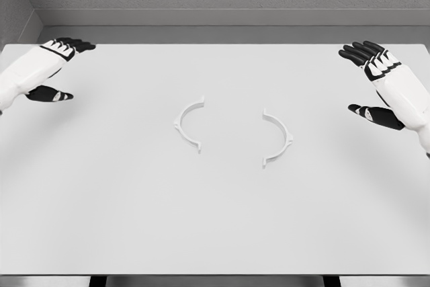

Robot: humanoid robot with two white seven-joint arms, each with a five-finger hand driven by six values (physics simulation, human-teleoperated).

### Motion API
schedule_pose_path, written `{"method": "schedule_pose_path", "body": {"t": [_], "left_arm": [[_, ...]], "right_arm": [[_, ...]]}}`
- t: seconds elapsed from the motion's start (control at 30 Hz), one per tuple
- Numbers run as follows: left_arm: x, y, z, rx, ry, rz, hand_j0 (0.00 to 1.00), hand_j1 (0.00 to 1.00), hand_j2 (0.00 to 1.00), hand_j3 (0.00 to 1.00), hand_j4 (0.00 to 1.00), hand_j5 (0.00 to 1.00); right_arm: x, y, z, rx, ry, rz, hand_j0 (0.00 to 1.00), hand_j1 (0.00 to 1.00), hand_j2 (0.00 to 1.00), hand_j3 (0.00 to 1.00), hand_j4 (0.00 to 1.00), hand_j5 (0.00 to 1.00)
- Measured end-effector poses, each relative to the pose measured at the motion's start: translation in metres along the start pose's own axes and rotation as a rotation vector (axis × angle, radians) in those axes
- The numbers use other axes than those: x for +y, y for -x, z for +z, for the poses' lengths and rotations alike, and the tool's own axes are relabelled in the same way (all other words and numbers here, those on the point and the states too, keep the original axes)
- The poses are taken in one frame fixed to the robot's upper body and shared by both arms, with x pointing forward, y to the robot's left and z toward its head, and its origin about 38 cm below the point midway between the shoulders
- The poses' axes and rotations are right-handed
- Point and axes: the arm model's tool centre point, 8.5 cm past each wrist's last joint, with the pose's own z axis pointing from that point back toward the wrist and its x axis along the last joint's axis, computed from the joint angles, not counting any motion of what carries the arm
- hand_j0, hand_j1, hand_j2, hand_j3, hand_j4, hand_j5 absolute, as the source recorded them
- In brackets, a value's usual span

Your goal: Assemble PVC drainage pipe clamps

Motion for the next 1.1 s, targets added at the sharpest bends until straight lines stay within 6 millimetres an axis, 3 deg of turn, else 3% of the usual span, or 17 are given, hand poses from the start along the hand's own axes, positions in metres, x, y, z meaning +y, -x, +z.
{"method": "schedule_pose_path", "body": {"t": [0.17,0.2,0.37,0.57,0.83,1.1], "left_arm": [[-0.014,-0.015,0.004,-0.036,0.021,0.013,1.0,1.0,1.0,1.0,1.0,1.0],[-0.015,-0.019,0.004,-0.048,0.021,0.013,1.0,1.0,1.0,1.0,1.0,1.0],[-0.008,-0.031,-0.002,-0.087,-0.001,0.006,1.0,1.0,1.0,1.0,1.0,1.0],[-0.009,-0.047,-0.006,-0.131,-0.013,0.011,1.0,1.0,1.0,1.0,1.0,1.0],[-0.015,-0.074,-0.027,-0.198,-0.055,0.047,1.0,1.0,1.0,1.0,1.0,1.0],[-0.035,-0.109,-0.056,-0.283,-0.04,0.068,1.0,1.0,1.0,1.0,1.0,1.0]], "right_arm": [[0.003,0.007,-0.003,0.016,0.002,-0.008,1.0,1.0,1.0,1.0,1.0,1.0],[-0.002,0.011,-0.018,0.007,0.01,0.002,1.0,1.0,1.0,1.0,1.0,1.0],[0.063,0.002,-0.034,-0.001,-0.25,0.013,1.0,1.0,1.0,1.0,1.0,1.0],[0.095,-0.009,-0.04,-0.039,-0.383,0.055,1.0,1.0,1.0,1.0,1.0,1.0],[0.105,-0.011,-0.038,-0.044,-0.423,0.063,1.0,1.0,1.0,1.0,1.0,1.0],[0.108,-0.014,-0.038,-0.052,-0.432,0.062,1.0,1.0,1.0,1.0,1.0,1.0]]}}
